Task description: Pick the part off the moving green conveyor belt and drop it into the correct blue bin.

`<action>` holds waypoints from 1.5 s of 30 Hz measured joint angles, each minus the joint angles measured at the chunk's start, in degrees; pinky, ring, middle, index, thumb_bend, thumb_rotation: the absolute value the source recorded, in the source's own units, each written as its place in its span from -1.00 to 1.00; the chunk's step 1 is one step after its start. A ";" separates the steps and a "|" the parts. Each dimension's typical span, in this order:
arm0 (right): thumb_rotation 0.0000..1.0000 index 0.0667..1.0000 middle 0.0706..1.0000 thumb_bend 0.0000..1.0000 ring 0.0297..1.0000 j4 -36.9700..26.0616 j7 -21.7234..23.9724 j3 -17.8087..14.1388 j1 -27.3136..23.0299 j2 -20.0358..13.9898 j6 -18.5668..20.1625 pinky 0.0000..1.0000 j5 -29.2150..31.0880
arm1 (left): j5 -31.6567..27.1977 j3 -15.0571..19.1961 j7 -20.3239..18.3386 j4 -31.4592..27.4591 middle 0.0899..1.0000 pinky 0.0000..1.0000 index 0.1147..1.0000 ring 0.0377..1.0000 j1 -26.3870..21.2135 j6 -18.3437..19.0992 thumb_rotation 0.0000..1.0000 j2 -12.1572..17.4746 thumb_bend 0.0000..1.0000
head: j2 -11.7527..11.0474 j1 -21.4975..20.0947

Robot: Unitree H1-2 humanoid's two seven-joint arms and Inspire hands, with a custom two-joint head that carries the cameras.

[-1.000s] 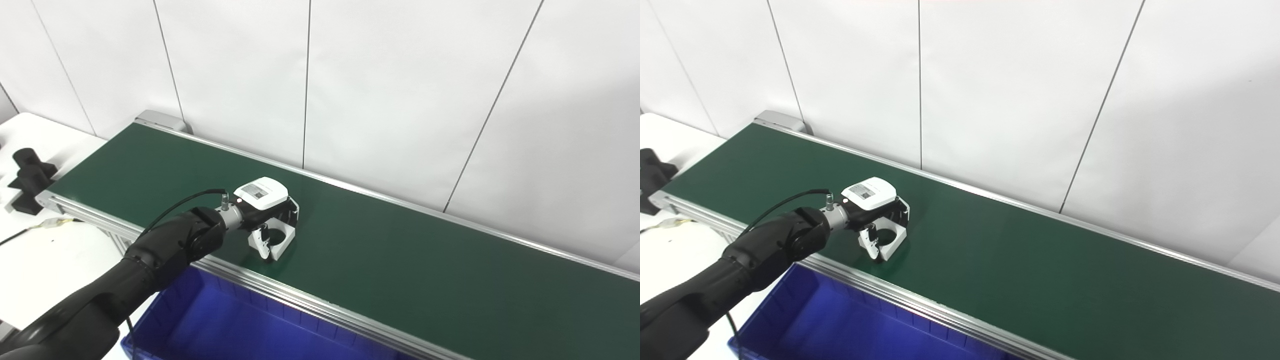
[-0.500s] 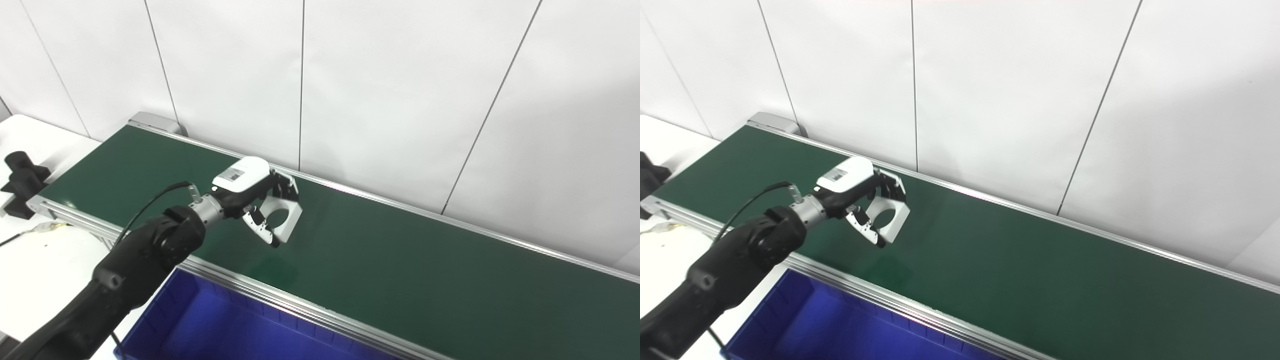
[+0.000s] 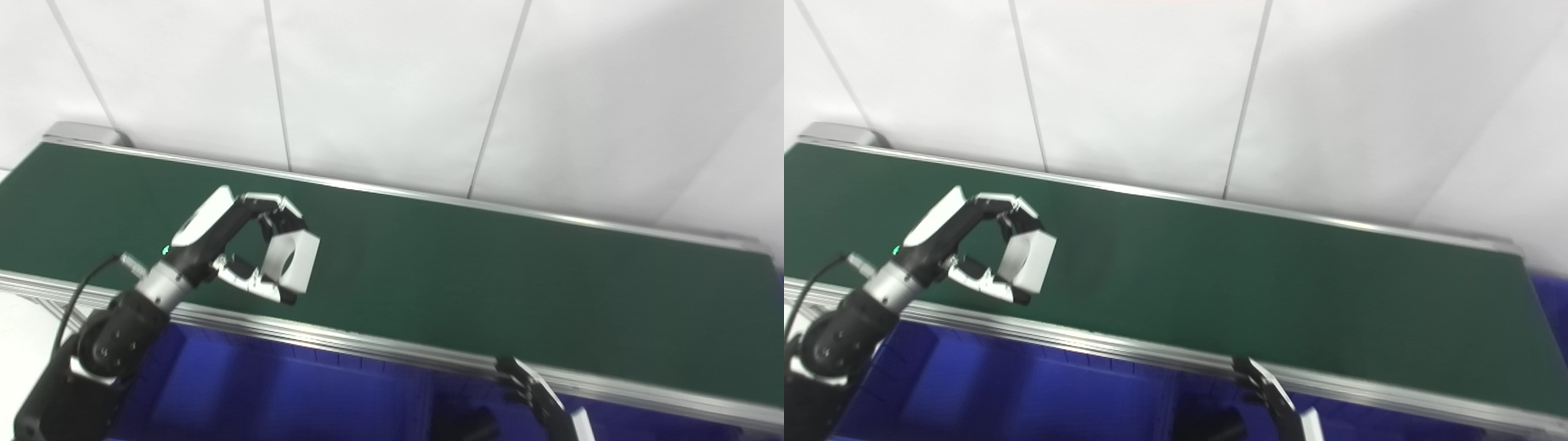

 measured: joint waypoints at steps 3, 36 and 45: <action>-0.11 0.62 0.59 0.78 0.52 0.06 -0.16 0.11 -0.31 1.09 0.03 0.42 -0.94 | -0.97 -1.50 0.06 2.61 -0.11 -0.28 -0.11 -0.16 1.70 -2.29 -1.00 -0.52 -0.05 | 0.62 -0.89; -0.17 0.61 0.59 0.74 0.51 -5.70 -0.21 0.43 0.19 2.73 8.50 0.41 -3.10 | 14.57 -12.74 -7.90 -1.98 -0.10 0.10 -0.12 0.17 11.03 9.12 -1.00 -3.82 0.03 | 6.77 -0.27; -0.19 0.60 0.58 0.74 0.51 -5.81 -0.23 0.61 0.46 2.90 9.03 0.41 -3.40 | 15.61 -12.50 -11.00 -5.06 0.88 0.40 0.78 0.74 11.19 14.98 -0.64 -3.77 0.63 | 6.51 -0.01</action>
